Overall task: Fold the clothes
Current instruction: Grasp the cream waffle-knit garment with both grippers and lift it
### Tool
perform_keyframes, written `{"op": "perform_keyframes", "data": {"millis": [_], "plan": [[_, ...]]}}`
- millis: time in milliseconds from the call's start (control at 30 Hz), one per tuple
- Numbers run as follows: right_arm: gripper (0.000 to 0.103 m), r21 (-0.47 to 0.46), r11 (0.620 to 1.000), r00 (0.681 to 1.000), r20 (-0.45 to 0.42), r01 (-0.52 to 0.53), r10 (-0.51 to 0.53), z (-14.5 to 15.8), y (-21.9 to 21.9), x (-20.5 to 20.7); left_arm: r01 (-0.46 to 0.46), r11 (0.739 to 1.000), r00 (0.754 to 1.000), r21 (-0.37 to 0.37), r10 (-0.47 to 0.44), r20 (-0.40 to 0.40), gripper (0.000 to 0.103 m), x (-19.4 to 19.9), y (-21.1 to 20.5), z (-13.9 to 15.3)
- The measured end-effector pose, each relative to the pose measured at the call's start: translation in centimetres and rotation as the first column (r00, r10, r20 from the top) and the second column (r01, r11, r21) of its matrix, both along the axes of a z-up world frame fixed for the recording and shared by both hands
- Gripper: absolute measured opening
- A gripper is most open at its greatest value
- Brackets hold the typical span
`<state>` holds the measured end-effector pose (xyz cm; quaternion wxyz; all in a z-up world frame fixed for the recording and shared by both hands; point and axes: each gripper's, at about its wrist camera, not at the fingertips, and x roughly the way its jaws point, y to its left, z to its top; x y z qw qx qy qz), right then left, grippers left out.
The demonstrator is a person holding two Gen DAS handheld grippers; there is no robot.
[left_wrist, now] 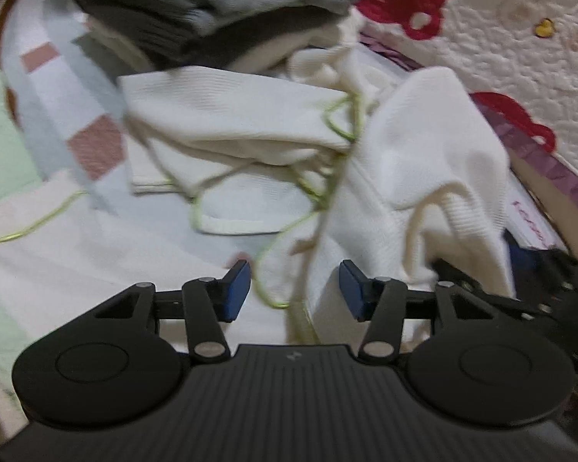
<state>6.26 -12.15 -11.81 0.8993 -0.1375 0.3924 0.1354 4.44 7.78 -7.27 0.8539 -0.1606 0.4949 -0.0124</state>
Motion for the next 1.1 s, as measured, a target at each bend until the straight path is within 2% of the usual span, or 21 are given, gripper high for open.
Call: {"op": "perform_keyframes", "data": {"millis": [33, 67, 100, 200, 300, 367, 433, 533, 667, 800, 900, 1000, 1100], "plan": [[0.046, 0.011, 1.000, 1.000, -0.014, 0.020, -0.020, -0.4, -0.2, 0.3, 0.014, 1.000, 1.000, -0.016, -0.014, 0.005, 0.051, 0.1, -0.4, -0.1], [0.017, 0.029, 0.999, 0.999, -0.030, 0.040, -0.039, -0.7, -0.4, 0.6, 0.027, 0.999, 1.000, -0.033, -0.026, 0.010, 0.055, 0.2, -0.7, -0.2], [0.006, 0.063, 0.996, 0.997, -0.046, 0.061, -0.058, -0.9, -0.7, 0.7, 0.033, 0.998, 0.999, -0.058, -0.032, 0.011, 0.056, 0.3, -0.9, -0.3], [0.006, 0.145, 0.980, 0.991, -0.022, 0.133, -0.131, -0.1, -1.8, -0.3, 0.034, 0.993, 0.999, -0.110, -0.034, 0.003, 0.062, 0.8, -1.2, -0.8], [0.006, 0.195, 0.967, 0.981, 0.070, 0.164, -0.180, 2.2, -2.6, -2.2, 0.043, 0.988, 0.999, -0.149, -0.044, -0.003, 0.064, 0.9, -1.4, -1.5], [0.006, 0.221, 0.962, 0.975, 0.120, 0.160, -0.190, 3.9, -3.3, -3.2, 0.070, 0.982, 0.998, -0.175, -0.070, 0.001, 0.056, 1.0, -1.8, -1.7], [0.006, 0.247, 0.956, 0.965, 0.169, 0.155, -0.200, 5.5, -3.9, -4.2, 0.147, 0.975, 0.989, -0.165, -0.145, 0.020, 0.010, 0.9, -3.1, -1.4], [0.006, 0.266, 0.953, 0.956, 0.210, 0.147, -0.206, 7.1, -4.5, -5.4, 0.236, 0.969, 0.970, -0.074, -0.230, 0.081, 0.008, 0.3, -5.7, -0.4], [0.005, 0.316, 0.933, 0.928, 0.265, 0.173, -0.262, 9.2, -5.9, -6.6, 0.289, 0.955, 0.947, -0.068, -0.275, 0.164, 0.006, 0.1, -6.9, 1.9], [0.005, 0.392, 0.897, 0.882, 0.324, 0.205, -0.343, 12.4, -8.7, -8.1, 0.359, 0.927, 0.909, -0.109, -0.321, 0.267, 0.005, 0.4, -8.0, 6.0], [0.005, 0.503, 0.849, 0.867, 0.338, 0.163, -0.366, 15.5, -12.1, -9.3, 0.423, 0.885, 0.874, -0.194, -0.342, 0.345, 0.005, 0.6, -8.5, 8.8], [0.006, 0.512, 0.840, 0.852, 0.345, 0.181, -0.393, 17.2, -14.3, -10.2, 0.486, 0.855, 0.830, -0.179, -0.388, 0.401, 0.005, 0.9, -10.4, 11.3], [0.005, 0.504, 0.825, 0.827, 0.328, 0.256, -0.457, 16.4, -17.6, -11.2, 0.567, 0.799, 0.777, -0.200, -0.438, 0.452, 0.004, 0.5, -13.1, 12.5]]}}
